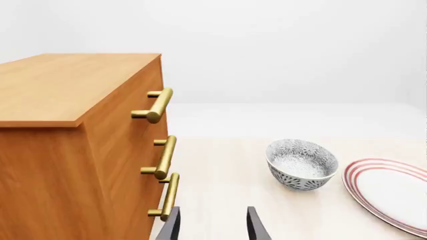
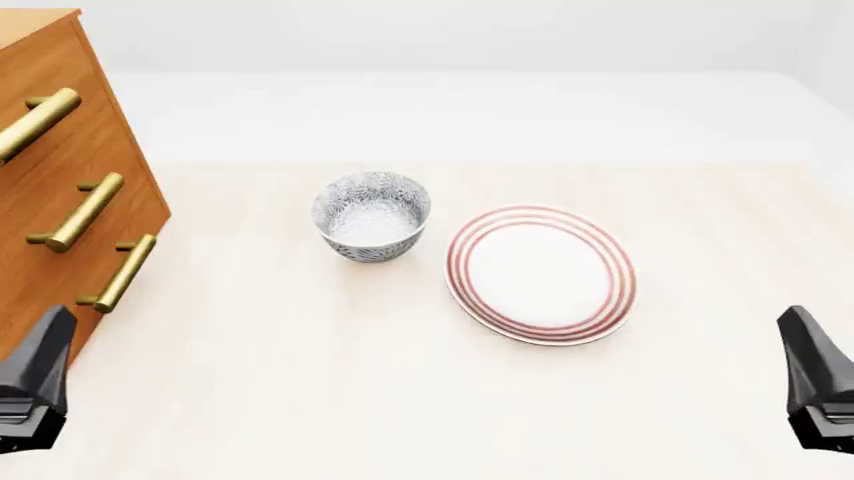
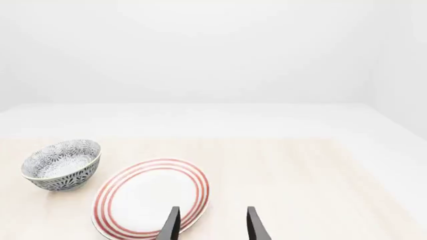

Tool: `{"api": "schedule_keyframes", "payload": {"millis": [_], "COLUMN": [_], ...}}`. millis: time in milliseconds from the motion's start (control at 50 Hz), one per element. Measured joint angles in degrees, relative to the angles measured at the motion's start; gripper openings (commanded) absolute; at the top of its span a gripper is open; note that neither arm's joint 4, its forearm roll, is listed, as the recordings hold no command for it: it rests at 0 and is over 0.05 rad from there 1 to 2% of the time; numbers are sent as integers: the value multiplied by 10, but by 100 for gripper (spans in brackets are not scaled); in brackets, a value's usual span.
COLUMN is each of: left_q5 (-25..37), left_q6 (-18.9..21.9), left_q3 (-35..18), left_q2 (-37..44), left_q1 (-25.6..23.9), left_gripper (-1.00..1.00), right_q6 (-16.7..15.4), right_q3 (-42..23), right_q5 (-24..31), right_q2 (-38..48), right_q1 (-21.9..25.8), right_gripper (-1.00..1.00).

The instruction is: Open the top drawer of the cabinet.

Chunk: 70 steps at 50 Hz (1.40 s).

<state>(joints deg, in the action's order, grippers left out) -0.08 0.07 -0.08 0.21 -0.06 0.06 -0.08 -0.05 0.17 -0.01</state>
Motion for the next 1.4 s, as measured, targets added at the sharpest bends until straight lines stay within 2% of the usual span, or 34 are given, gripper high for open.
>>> {"api": "schedule_keyframes", "payload": {"millis": [300, 480, 800, 1100, 1400], "left_q5": [-26, -52, 16, 49, 24], "left_q6": [15, 53, 172, 289, 414], "left_q3": [-1, -9, -59, -106, -139], "left_q2": [33, 80, 57, 92, 155], "left_q1": [-4, -10, -7, 8, 5], "left_gripper": [100, 100, 100, 100, 100], "right_q6": [-1, -1, -1, -1, 0], "right_q3": [-1, -1, -1, -1, -1], "right_q5": [-2, -4, -4, -2, -2], "right_q2": [4, 5, 5, 3, 3], "right_q1": [0, 0, 0, -1, -1], "right_gripper": [100, 100, 100, 100, 100]}}
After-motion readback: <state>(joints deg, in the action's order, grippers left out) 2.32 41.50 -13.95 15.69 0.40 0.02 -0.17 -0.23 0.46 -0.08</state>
